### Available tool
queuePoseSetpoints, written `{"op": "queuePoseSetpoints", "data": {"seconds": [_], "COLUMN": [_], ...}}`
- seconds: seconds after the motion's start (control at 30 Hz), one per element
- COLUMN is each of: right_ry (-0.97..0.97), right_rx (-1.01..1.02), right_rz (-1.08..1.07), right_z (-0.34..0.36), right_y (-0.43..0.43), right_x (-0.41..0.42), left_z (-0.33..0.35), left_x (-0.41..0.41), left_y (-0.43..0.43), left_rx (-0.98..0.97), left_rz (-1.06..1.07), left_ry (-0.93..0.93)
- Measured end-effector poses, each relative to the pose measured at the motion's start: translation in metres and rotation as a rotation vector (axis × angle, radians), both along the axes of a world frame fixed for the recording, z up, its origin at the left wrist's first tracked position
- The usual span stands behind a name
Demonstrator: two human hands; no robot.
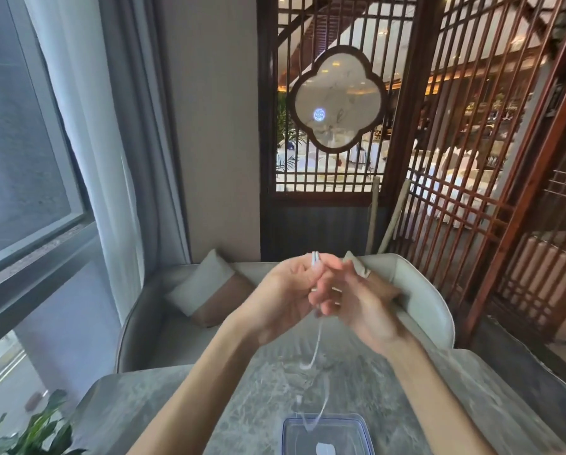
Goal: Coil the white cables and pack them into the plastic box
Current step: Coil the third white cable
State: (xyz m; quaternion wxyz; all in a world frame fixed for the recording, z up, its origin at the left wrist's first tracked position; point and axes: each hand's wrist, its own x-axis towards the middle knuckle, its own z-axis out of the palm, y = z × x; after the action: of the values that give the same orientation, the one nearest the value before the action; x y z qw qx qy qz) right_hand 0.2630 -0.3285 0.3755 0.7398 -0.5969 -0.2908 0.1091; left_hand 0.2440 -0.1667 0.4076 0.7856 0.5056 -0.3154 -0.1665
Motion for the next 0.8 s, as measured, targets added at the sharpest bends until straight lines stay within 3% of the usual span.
{"op": "queuePoseSetpoints", "data": {"seconds": [0.07, 0.17, 0.27, 0.37, 0.43, 0.53, 0.67, 0.8], "right_ry": [-0.086, -0.241, -0.349, -0.620, -0.738, -0.941, -1.135, -1.216], "right_rx": [-0.086, -0.340, -0.653, -0.979, -1.007, -0.961, -0.866, -0.735], "right_rz": [-0.166, -0.325, -0.277, -0.372, -0.464, -0.613, -0.605, -0.684], "right_z": [-0.008, -0.023, -0.024, -0.011, 0.011, 0.039, 0.054, 0.059], "right_y": [0.016, 0.042, 0.050, 0.033, 0.023, 0.011, 0.000, -0.003], "right_x": [-0.008, -0.023, -0.045, -0.064, -0.075, -0.080, -0.078, -0.055], "left_z": [0.004, 0.003, -0.009, -0.029, -0.038, -0.042, -0.029, -0.023], "left_x": [0.000, 0.008, 0.015, 0.010, 0.002, -0.006, -0.014, -0.034], "left_y": [0.009, 0.017, 0.028, 0.044, 0.052, 0.050, 0.046, 0.026], "left_rx": [-0.147, -0.271, -0.046, 0.268, 0.308, 0.213, 0.026, 0.190], "left_rz": [-0.045, 0.091, 0.362, 0.456, 0.431, 0.358, 0.330, 0.176], "left_ry": [0.018, 0.031, -0.093, -0.206, -0.201, -0.132, -0.103, -0.142]}}
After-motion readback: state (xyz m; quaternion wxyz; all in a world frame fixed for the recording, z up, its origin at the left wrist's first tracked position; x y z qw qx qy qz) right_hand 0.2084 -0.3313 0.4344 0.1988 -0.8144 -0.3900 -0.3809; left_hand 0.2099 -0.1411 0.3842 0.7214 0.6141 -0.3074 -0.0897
